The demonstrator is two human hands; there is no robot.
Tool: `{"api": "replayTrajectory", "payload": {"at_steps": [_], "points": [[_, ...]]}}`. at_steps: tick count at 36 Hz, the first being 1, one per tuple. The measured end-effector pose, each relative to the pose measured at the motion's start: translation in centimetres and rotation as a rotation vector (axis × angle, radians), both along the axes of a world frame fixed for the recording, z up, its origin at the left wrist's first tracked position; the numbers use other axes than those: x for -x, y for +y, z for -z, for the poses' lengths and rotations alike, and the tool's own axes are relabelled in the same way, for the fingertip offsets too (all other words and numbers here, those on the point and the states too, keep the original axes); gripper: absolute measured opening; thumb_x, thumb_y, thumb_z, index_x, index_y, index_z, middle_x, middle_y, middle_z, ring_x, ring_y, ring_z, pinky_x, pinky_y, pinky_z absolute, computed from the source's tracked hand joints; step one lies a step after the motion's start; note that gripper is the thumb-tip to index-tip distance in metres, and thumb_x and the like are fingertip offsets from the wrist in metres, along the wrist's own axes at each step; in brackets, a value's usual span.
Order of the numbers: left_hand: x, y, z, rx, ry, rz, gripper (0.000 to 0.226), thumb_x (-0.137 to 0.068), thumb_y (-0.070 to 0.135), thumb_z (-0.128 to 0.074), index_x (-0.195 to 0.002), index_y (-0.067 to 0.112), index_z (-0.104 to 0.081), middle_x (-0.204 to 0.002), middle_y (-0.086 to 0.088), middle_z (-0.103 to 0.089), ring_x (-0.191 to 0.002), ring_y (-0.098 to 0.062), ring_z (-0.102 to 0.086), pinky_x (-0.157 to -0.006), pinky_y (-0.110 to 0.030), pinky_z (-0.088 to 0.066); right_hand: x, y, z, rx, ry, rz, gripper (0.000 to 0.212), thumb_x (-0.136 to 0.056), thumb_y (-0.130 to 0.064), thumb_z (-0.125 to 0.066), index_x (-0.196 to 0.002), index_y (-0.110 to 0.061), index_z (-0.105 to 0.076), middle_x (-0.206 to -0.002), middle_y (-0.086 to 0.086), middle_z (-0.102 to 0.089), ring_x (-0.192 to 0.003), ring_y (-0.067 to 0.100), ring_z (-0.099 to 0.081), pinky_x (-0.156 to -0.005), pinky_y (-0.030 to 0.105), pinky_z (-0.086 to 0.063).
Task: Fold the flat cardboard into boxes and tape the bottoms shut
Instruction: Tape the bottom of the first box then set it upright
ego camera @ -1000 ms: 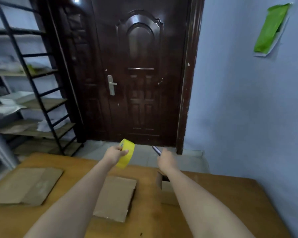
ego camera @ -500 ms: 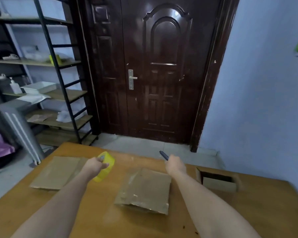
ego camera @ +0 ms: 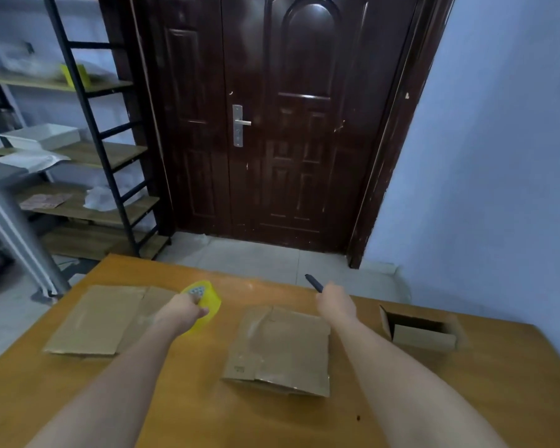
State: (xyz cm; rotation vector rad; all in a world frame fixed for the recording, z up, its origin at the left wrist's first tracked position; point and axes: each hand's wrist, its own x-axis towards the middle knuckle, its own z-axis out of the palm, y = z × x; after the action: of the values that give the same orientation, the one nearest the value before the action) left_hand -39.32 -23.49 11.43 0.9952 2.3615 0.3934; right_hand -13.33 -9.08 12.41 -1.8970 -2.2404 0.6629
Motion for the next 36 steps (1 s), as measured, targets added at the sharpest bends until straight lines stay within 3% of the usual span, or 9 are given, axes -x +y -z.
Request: {"api": "replayTrajectory", "payload": {"at_steps": [6, 9, 14, 19, 25, 29, 31, 34, 36], "points": [[0.5, 1.7, 1.5, 0.077, 0.105, 0.083, 0.052, -0.096, 0.035, -0.051, -0.141, 0.011, -0.041, -0.123, -0.011, -0.058, -0.092, -0.025, -0.061, -0.07, -0.03, -0.047, 0.9, 2.4, 1.8, 0.033, 0.029, -0.006, 0.027, -0.099, -0.012, -0.035, -0.115, -0.008, -0.056, -0.066, -0.001, -0.046, -0.053, 0.015, -0.046, -0.049, 0.027, -0.036], [0.4, 2.1, 2.3, 0.155, 0.17, 0.158, 0.05, -0.097, 0.035, -0.049, -0.14, 0.01, -0.042, -0.124, -0.012, -0.058, -0.099, -0.027, -0.061, -0.075, -0.033, -0.048, 1.2, 2.9, 2.6, 0.048, 0.019, -0.035, 0.032, -0.099, -0.009, -0.035, -0.124, -0.011, -0.055, -0.067, -0.003, -0.043, -0.053, 0.015, -0.043, -0.046, 0.027, -0.032], [0.5, 1.9, 3.9, 0.223, 0.157, 0.216, 0.048, -0.098, 0.034, -0.047, -0.139, 0.009, -0.044, -0.133, -0.013, -0.053, -0.115, -0.029, -0.055, -0.093, -0.039, -0.048, 2.2, 3.2, 4.0, 0.076, -0.006, -0.018, 0.027, -0.099, -0.013, -0.038, -0.122, -0.006, -0.051, -0.095, 0.01, -0.058, -0.071, 0.022, -0.054, -0.047, 0.028, -0.035], [1.6, 1.3, 5.0, 0.268, 0.167, 0.262, 0.043, -0.098, 0.033, -0.046, -0.135, 0.01, -0.047, -0.131, -0.013, -0.054, -0.089, -0.022, -0.048, -0.082, -0.035, -0.045, 3.8, 2.6, 4.2, 0.091, -0.026, -0.008, 0.027, -0.099, -0.013, -0.037, -0.122, -0.006, -0.049, -0.09, 0.006, -0.052, -0.075, 0.024, -0.055, -0.049, 0.028, -0.037], [2.9, 0.0, 6.2, 0.314, 0.228, 0.387, 0.036, -0.097, 0.032, -0.045, -0.126, 0.012, -0.054, -0.111, -0.009, -0.061, -0.083, -0.022, -0.052, -0.073, -0.032, -0.046, 5.2, 0.6, 4.6, 0.097, -0.021, 0.041, 0.026, -0.098, -0.014, -0.037, -0.121, -0.005, -0.046, -0.101, 0.011, -0.059, -0.078, 0.025, -0.052, -0.06, 0.031, -0.041], [3.4, -1.6, 7.3, 0.339, 0.23, 0.473, 0.032, -0.097, 0.03, -0.043, -0.121, 0.012, -0.055, -0.089, -0.004, -0.053, -0.08, -0.021, -0.052, -0.069, -0.031, -0.044, 6.0, -2.1, 5.2, 0.1, -0.043, 0.041, 0.027, -0.1, -0.016, -0.036, -0.121, -0.004, -0.048, -0.11, 0.014, -0.062, -0.081, 0.027, -0.055, -0.064, 0.032, -0.043], [3.7, -2.5, 8.1, 0.329, 0.224, 0.482, 0.032, -0.096, 0.03, -0.044, -0.121, 0.014, -0.055, -0.091, -0.003, -0.052, -0.081, -0.021, -0.053, -0.071, -0.031, -0.046, 6.4, -3.6, 5.6, 0.117, -0.052, 0.032, 0.031, -0.1, -0.014, -0.034, -0.127, -0.007, -0.047, -0.105, 0.013, -0.062, -0.074, 0.023, -0.053, -0.061, 0.03, -0.044], [3.9, -3.9, 9.2, 0.32, 0.22, 0.509, 0.035, -0.095, 0.029, -0.044, -0.127, 0.018, -0.052, -0.096, -0.002, -0.054, -0.085, -0.021, -0.055, -0.073, -0.032, -0.048, 7.0, -5.5, 6.9, 0.183, -0.026, 0.017, 0.042, -0.099, -0.01, -0.032, -0.137, -0.02, -0.047, -0.08, 0.003, -0.054, -0.056, 0.015, -0.045, -0.045, 0.025, -0.035], [4.0, -4.8, 9.9, 0.323, 0.218, 0.537, 0.039, -0.095, 0.03, -0.044, -0.133, 0.021, -0.048, -0.11, -0.003, -0.06, -0.097, -0.022, -0.059, -0.078, -0.032, -0.05, 7.5, -6.8, 7.6, 0.222, -0.05, 0.031, 0.034, -0.099, -0.014, -0.036, -0.127, -0.012, -0.056, -0.076, 0.002, -0.052, -0.058, 0.016, -0.047, -0.043, 0.024, -0.033]]}}
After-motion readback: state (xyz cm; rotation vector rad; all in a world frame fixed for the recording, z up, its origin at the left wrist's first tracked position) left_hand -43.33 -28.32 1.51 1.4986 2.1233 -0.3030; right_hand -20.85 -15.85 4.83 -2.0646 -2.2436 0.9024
